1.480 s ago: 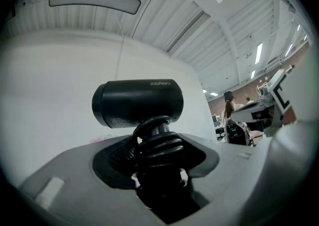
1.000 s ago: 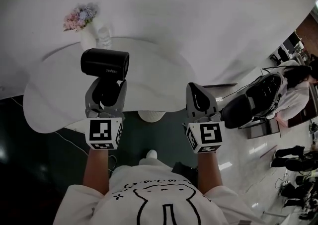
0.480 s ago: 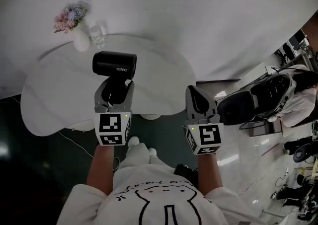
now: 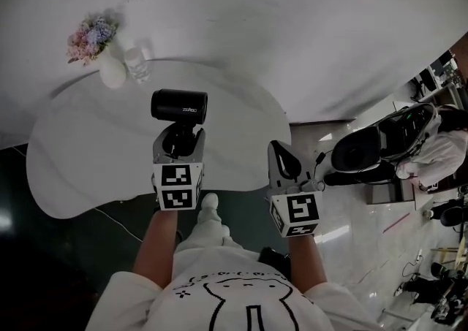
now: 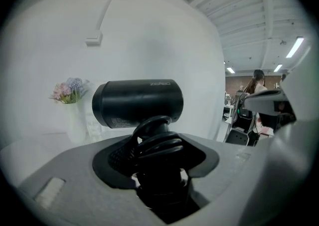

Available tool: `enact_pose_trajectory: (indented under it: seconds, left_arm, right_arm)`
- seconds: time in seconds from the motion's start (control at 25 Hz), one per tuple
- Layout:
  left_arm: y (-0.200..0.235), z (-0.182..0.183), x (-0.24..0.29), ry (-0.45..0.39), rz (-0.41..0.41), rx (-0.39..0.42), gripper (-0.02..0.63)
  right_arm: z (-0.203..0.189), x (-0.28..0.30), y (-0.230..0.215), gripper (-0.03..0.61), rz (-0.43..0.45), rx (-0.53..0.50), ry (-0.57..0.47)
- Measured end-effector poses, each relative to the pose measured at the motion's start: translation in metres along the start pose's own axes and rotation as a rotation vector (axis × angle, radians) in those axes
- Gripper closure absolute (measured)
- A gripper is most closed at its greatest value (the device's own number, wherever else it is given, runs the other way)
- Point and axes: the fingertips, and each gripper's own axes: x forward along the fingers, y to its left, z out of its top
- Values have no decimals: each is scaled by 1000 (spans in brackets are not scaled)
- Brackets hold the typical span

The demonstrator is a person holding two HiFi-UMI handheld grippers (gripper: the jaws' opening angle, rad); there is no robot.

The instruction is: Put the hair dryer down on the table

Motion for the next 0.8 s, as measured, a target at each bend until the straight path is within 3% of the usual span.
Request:
enact_pose_trajectory:
  seconds: [0.4, 0.6, 0.8]
  left_arm:
    - [3, -45, 81, 183, -55, -21, 367]
    - [21, -83, 84, 256, -63, -52, 367]
    - [12, -93, 140, 346, -62, -95, 367]
  right_arm:
    - [-15, 61, -19, 578, 5, 18, 74]
    - [-22, 74, 7, 578, 18, 23, 109]
    - [-26, 113, -30, 578, 22, 11, 145]
